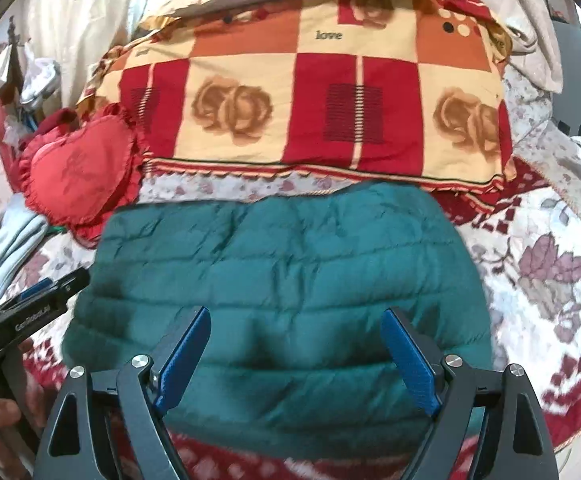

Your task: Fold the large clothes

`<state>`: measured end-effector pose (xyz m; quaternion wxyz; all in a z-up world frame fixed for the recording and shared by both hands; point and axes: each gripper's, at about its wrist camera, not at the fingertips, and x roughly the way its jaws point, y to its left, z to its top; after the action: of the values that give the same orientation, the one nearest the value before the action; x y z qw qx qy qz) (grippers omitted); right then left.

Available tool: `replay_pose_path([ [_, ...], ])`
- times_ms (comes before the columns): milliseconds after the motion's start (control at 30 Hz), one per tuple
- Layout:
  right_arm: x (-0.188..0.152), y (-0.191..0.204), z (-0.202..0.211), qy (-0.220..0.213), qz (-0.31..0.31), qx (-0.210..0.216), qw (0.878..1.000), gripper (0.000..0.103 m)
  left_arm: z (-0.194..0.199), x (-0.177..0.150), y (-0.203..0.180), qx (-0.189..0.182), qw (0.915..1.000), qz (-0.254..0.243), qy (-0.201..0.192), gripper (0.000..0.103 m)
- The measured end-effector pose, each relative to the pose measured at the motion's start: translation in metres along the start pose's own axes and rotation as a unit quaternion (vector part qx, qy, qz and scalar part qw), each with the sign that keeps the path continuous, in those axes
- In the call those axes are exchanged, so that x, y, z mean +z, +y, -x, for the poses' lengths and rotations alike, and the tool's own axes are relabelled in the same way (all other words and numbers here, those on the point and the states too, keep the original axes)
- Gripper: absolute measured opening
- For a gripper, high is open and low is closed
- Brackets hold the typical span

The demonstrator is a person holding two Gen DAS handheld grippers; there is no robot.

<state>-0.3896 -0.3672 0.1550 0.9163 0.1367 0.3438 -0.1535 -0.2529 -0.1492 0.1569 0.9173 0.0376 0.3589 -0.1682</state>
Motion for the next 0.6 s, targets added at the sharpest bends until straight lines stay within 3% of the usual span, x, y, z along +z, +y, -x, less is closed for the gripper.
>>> replay_pose_path([
  [600, -0.021, 0.018, 0.031, -0.028, 0.001, -0.009, 1.0, 0.085, 0.035, -0.02, 0.0, -0.007, 0.9999, -0.001, -0.008, 0.083],
])
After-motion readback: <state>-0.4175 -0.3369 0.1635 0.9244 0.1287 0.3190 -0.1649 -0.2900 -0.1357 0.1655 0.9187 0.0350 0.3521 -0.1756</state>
